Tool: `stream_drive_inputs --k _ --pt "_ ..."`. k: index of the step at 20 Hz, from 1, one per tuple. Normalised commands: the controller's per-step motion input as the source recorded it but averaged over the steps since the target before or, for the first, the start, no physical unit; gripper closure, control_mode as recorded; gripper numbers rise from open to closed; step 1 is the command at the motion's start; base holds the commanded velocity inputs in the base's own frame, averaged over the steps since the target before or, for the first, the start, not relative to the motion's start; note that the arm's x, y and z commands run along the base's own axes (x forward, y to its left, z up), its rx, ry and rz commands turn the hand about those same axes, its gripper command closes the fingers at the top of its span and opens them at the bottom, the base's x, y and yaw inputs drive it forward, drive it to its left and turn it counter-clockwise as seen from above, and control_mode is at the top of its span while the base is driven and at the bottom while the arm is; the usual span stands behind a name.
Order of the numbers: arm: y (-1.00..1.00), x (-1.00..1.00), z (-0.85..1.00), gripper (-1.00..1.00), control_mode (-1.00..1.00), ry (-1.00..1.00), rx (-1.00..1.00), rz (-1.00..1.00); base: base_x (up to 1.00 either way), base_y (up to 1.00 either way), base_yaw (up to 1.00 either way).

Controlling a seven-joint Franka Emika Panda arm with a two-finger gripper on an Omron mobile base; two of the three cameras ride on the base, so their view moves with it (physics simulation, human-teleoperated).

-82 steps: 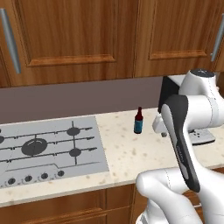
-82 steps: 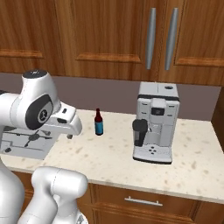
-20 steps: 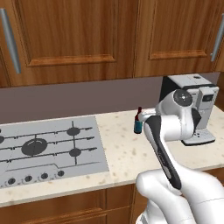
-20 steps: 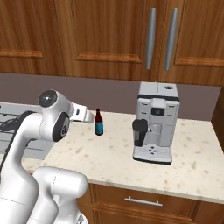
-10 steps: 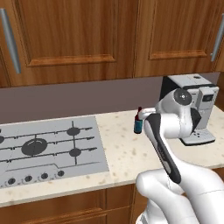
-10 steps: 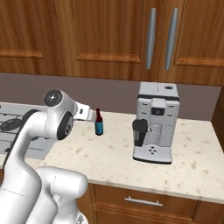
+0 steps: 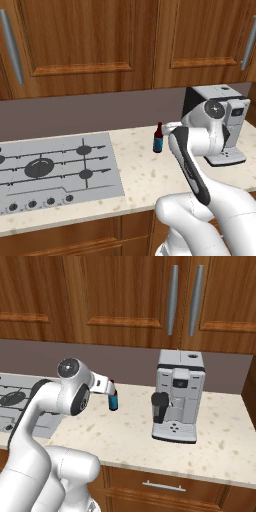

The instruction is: Move the drinks to the dining counter.

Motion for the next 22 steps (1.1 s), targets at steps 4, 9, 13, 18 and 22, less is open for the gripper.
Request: stream_drive_inputs --k 4,9,13,18,22 --pt "0.03 0.18 -0.10 -1.00 -1.00 0.00 0.00 0.00 0.00 0.00 0.00" --pt "0.05 0.25 -0.03 -1.00 -1.00 0.00 0.00 0.00 0.00 0.00 0.00" --pt "0.00 0.14 0.00 -1.00 -1.00 0.00 0.00 0.00 0.00 0.00 0.00" --pt "0.00 0.14 0.00 -1.00 -1.00 0.00 0.00 0.00 0.00 0.00 0.00" --pt "0.06 0.15 -0.01 -1.00 -1.00 0.01 0.00 0.00 0.00 0.00 0.00"
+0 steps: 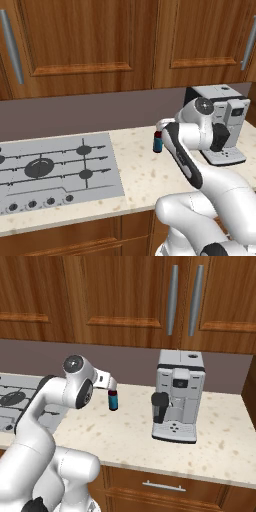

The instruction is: Move the drinks to the dining counter.

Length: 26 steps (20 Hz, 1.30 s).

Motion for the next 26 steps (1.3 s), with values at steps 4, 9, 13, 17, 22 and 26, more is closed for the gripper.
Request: stream_drive_inputs --k 4,9,13,17,22,26 --pt "0.12 0.19 -0.17 -1.00 -1.00 0.00 0.00 0.00 0.00 0.00 0.00" --pt "0.01 0.16 -0.07 -1.00 -1.00 0.00 0.00 0.00 0.00 0.00 0.00" --pt "0.00 0.25 -0.08 -1.00 -1.00 0.00 0.00 0.00 0.00 0.00 0.00" --pt "0.05 0.19 0.00 -1.00 -1.00 0.00 0.00 0.00 0.00 0.00 0.00" --pt "0.01 0.20 0.00 -1.00 -1.00 0.00 0.00 0.00 0.00 0.00 0.00" --pt "0.00 0.05 -0.04 -1.00 -1.00 0.01 0.00 0.01 0.00 0.00 0.00"
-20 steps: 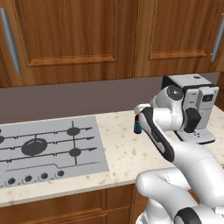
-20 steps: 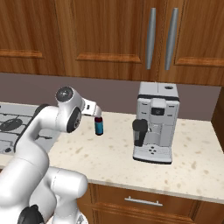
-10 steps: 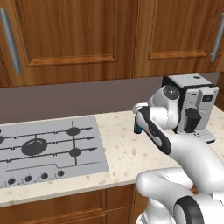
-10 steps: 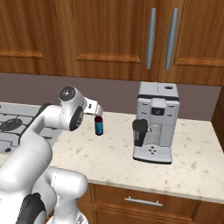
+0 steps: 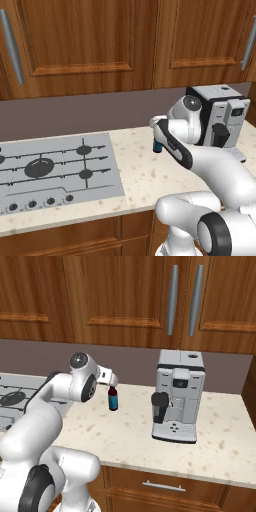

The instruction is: Move the drinks to the dining counter.

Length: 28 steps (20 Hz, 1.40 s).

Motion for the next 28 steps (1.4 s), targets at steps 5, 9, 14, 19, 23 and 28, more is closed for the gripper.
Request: stream_drive_inputs --k 5,9,14,19,23,28 --pt "0.00 0.01 -0.14 -1.00 -1.00 0.00 0.00 0.02 0.00 0.00 0.00" --pt "0.00 0.01 -0.24 -1.00 -1.00 0.00 0.00 0.02 0.00 0.00 0.00" --pt "-0.02 0.08 -0.23 -1.00 -1.00 0.00 0.00 0.01 0.00 0.00 0.00" --pt "0.00 0.20 -0.01 -1.00 -1.00 0.00 0.00 0.00 0.00 0.00 0.00" --pt "0.00 0.22 0.00 -1.00 -1.00 0.00 0.00 0.00 0.00 0.00 0.00" --pt "0.00 0.17 0.00 -1.00 -1.00 0.00 0.00 0.00 0.00 0.00 0.00"
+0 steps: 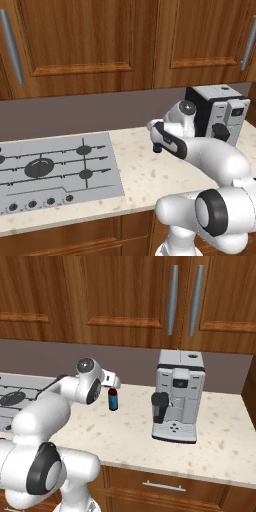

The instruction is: Move the drinks to the dining counter.

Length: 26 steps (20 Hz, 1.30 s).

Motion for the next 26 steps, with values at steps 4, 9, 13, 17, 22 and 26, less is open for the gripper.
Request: stream_drive_inputs --k 4,9,13,17,22,26 --pt "-0.01 0.03 0.00 -1.00 -1.00 0.03 0.00 0.00 0.00 0.00 0.00" --pt "-0.07 0.00 0.00 -1.00 -1.00 0.05 0.00 0.00 0.00 0.00 0.00" --pt "-0.06 0.04 0.00 -1.00 -1.00 0.04 0.00 0.00 0.00 0.00 0.00" --pt "-0.06 0.12 0.00 -1.00 -1.00 0.02 0.00 0.00 0.00 0.00 0.00" --pt "-0.02 0.18 -0.02 -1.00 -1.00 0.00 0.00 0.00 0.00 0.00 0.00" --pt "0.00 0.17 -0.07 -1.00 -1.00 0.00 0.00 0.00 0.00 0.00 0.00"
